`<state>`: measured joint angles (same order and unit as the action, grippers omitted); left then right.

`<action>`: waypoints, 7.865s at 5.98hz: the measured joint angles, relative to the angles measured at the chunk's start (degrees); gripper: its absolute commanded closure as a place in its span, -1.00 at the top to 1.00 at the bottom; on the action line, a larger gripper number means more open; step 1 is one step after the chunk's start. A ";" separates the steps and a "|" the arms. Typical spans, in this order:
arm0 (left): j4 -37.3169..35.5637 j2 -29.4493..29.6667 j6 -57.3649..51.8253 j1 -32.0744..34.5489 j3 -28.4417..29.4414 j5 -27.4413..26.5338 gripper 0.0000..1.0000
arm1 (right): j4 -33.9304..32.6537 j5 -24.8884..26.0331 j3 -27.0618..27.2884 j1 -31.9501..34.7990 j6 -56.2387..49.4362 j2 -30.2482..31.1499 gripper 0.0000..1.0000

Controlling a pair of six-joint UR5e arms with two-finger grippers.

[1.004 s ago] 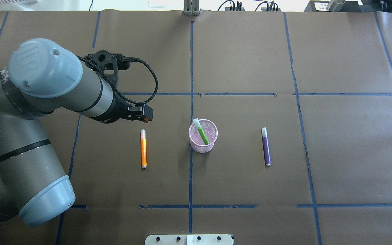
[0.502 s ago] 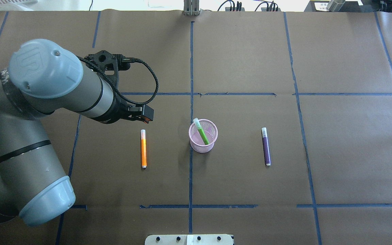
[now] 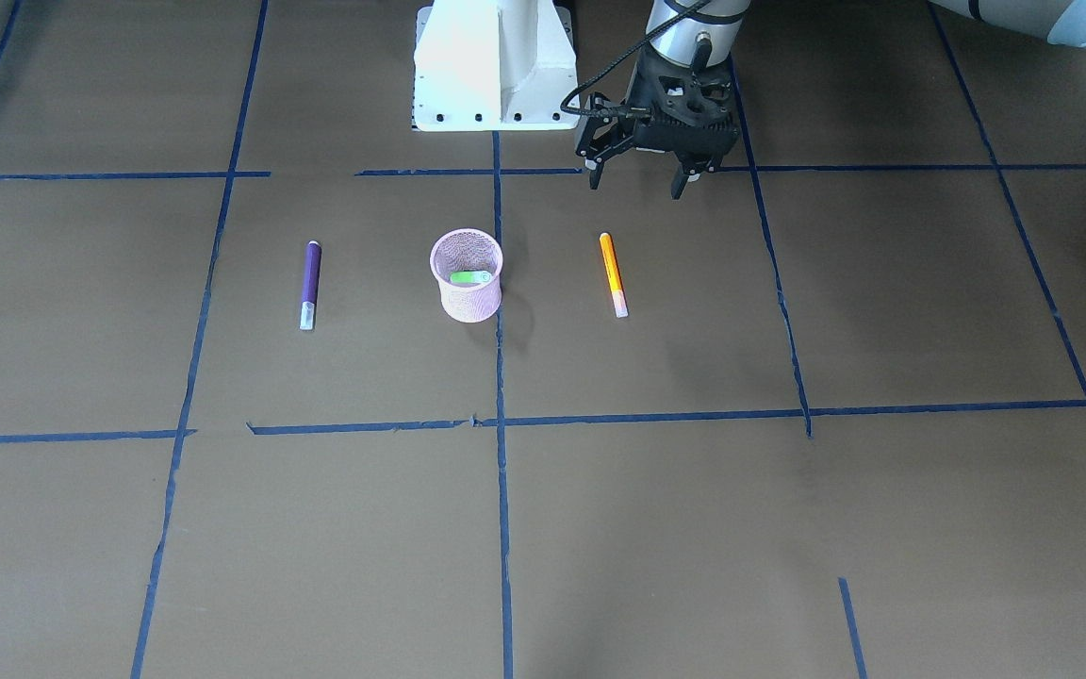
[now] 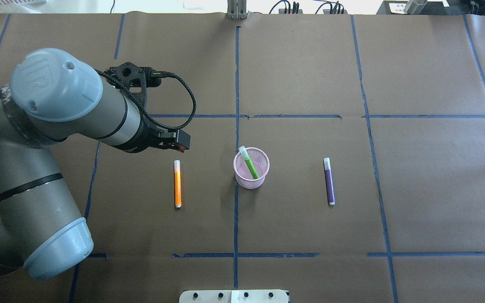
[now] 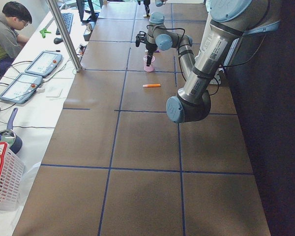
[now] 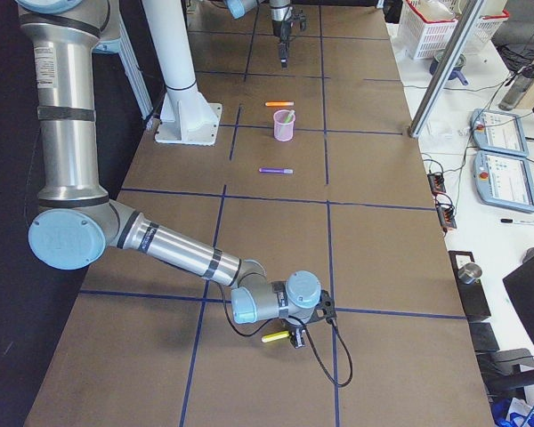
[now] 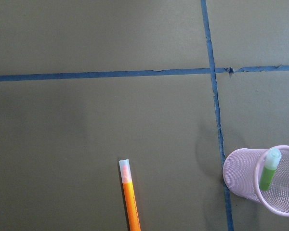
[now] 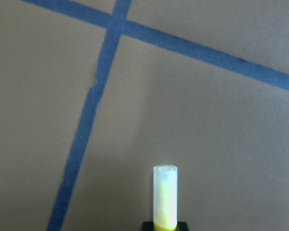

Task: Collect pens into pen holder
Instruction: 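Carry the yellow marker upright with the right gripper toward the pen cup, then lower the yellow marker into the pen cup and open right gripper, then withdraw the right gripper from the cup while left gripper descends to orange marker, then grasp the orange marker with the left gripper and lift it upright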

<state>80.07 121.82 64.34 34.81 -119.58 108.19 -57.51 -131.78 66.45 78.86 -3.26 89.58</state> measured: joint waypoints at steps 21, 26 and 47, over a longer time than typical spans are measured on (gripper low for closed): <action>-2.02 -2.46 -0.13 0.53 2.29 0.44 1.00 | -0.55 77.74 39.02 -66.89 77.90 -24.65 0.99; -1.79 -2.33 0.62 0.20 2.91 0.42 1.00 | -5.01 68.75 39.50 -61.85 78.83 -26.24 1.00; 17.41 0.16 11.93 -6.76 25.10 -2.29 -0.05 | -33.15 11.99 44.19 -30.37 52.83 -20.59 1.00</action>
<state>97.47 121.98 76.28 28.05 -94.48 105.91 -90.67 -119.79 110.64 48.49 49.57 68.99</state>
